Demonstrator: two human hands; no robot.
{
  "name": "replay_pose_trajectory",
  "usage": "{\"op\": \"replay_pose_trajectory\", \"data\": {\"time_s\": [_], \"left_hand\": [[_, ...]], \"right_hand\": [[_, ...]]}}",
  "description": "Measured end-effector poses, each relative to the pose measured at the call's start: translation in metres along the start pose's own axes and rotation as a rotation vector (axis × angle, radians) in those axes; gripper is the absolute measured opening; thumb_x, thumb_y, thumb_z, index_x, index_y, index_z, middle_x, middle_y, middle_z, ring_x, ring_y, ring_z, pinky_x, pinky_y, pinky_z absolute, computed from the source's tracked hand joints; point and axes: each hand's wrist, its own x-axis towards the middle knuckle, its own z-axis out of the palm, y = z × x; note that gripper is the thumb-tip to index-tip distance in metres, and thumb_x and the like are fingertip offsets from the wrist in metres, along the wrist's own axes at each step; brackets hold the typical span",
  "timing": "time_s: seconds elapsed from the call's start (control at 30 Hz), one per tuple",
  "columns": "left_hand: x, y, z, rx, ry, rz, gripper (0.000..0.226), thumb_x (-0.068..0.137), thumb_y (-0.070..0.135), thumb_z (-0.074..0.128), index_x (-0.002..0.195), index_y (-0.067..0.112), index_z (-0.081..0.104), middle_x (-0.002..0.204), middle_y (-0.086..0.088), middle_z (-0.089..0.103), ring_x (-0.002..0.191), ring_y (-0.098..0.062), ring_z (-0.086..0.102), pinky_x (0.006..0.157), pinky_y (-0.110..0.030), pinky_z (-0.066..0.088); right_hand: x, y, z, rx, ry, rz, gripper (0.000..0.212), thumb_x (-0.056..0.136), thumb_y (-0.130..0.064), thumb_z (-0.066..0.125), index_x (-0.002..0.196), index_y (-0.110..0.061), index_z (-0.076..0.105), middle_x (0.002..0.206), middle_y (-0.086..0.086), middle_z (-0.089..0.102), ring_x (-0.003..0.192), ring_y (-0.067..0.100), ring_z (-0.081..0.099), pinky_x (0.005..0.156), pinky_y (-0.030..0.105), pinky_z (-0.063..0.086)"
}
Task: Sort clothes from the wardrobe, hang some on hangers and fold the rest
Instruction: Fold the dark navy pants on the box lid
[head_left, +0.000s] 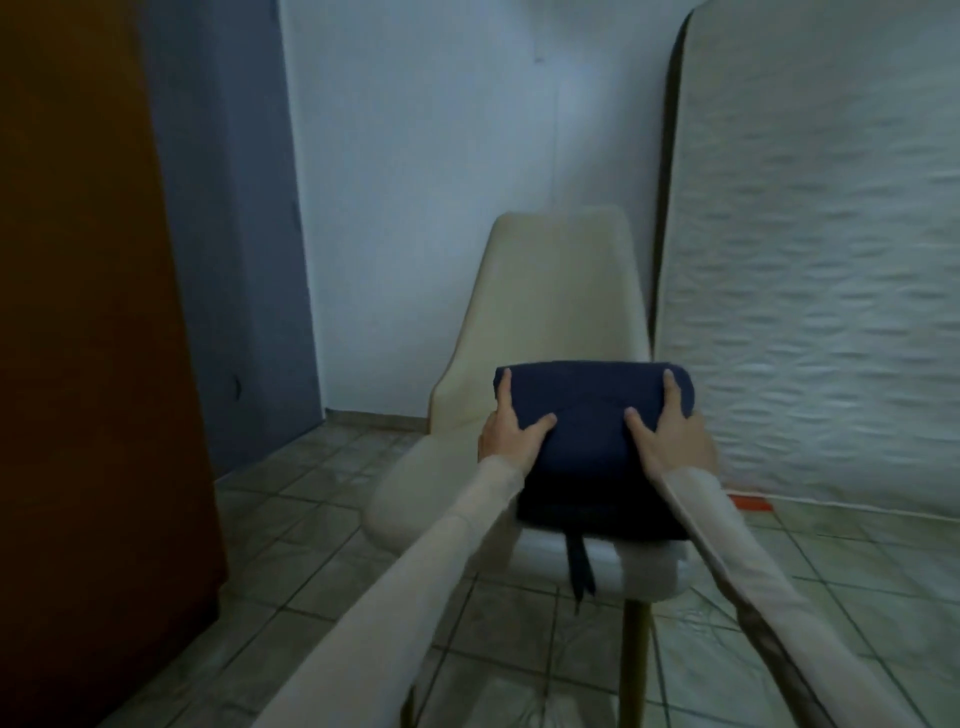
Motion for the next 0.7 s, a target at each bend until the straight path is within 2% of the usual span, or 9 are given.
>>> {"op": "replay_pose_trajectory", "data": {"time_s": [0.17, 0.27, 0.37, 0.47, 0.57, 0.7], "left_hand": [[0.005, -0.028, 0.039, 0.181, -0.018, -0.056, 0.075, 0.091, 0.048, 0.050, 0.150, 0.033, 0.005, 0.139, -0.013, 0.043, 0.122, -0.032, 0.047, 0.098, -0.034, 0.039], [0.006, -0.027, 0.046, 0.318, -0.002, -0.036, 0.065, 0.095, 0.049, 0.041, 0.150, 0.032, 0.010, 0.139, -0.017, 0.038, 0.126, -0.032, 0.039, 0.101, -0.034, 0.033], [0.007, -0.021, 0.049, 0.541, 0.045, -0.045, 0.054, 0.098, 0.045, 0.031, 0.148, 0.029, 0.018, 0.151, -0.014, 0.018, 0.138, -0.030, 0.017, 0.110, -0.045, 0.019], [0.006, -0.018, 0.055, 0.777, 0.062, 0.050, 0.048, 0.101, 0.036, 0.020, 0.149, 0.028, 0.019, 0.158, -0.005, 0.003, 0.145, -0.021, 0.001, 0.114, -0.053, -0.001], [0.002, -0.018, 0.066, 0.840, -0.012, 0.257, 0.047, 0.103, 0.031, 0.016, 0.148, 0.024, 0.023, 0.157, 0.002, 0.016, 0.145, -0.012, 0.008, 0.116, -0.043, -0.004], [0.003, -0.030, 0.068, 0.831, -0.037, 0.316, 0.047, 0.103, 0.031, 0.017, 0.148, 0.024, 0.024, 0.155, 0.004, 0.023, 0.143, -0.010, 0.017, 0.116, -0.032, 0.004]], "right_hand": [[0.000, 0.033, 0.016, -0.186, -0.048, 0.061, 0.064, 0.096, -0.048, 0.034, 0.150, -0.025, 0.010, 0.146, 0.024, 0.027, 0.131, 0.038, 0.034, 0.106, 0.042, 0.030], [0.001, 0.036, 0.020, -0.304, -0.062, 0.104, 0.058, 0.098, -0.048, 0.027, 0.150, -0.026, 0.016, 0.148, 0.021, 0.025, 0.134, 0.035, 0.028, 0.109, 0.045, 0.023], [0.005, 0.029, 0.021, -0.496, -0.066, 0.084, 0.053, 0.099, -0.045, 0.022, 0.148, -0.026, 0.022, 0.152, 0.019, 0.016, 0.140, 0.033, 0.016, 0.111, 0.052, 0.012], [0.009, 0.022, 0.028, -0.503, -0.117, -0.047, 0.053, 0.100, -0.043, 0.020, 0.147, -0.021, 0.023, 0.157, 0.010, 0.009, 0.144, 0.024, 0.007, 0.113, 0.054, 0.004], [0.014, 0.027, 0.035, -0.476, -0.181, -0.142, 0.053, 0.100, -0.041, 0.020, 0.148, -0.019, 0.024, 0.157, 0.006, 0.014, 0.145, 0.019, 0.010, 0.115, 0.050, 0.000], [0.010, 0.039, 0.042, -0.522, -0.193, -0.190, 0.055, 0.100, -0.040, 0.018, 0.150, -0.017, 0.017, 0.158, 0.008, 0.010, 0.145, 0.019, 0.008, 0.117, 0.042, -0.002]]}}
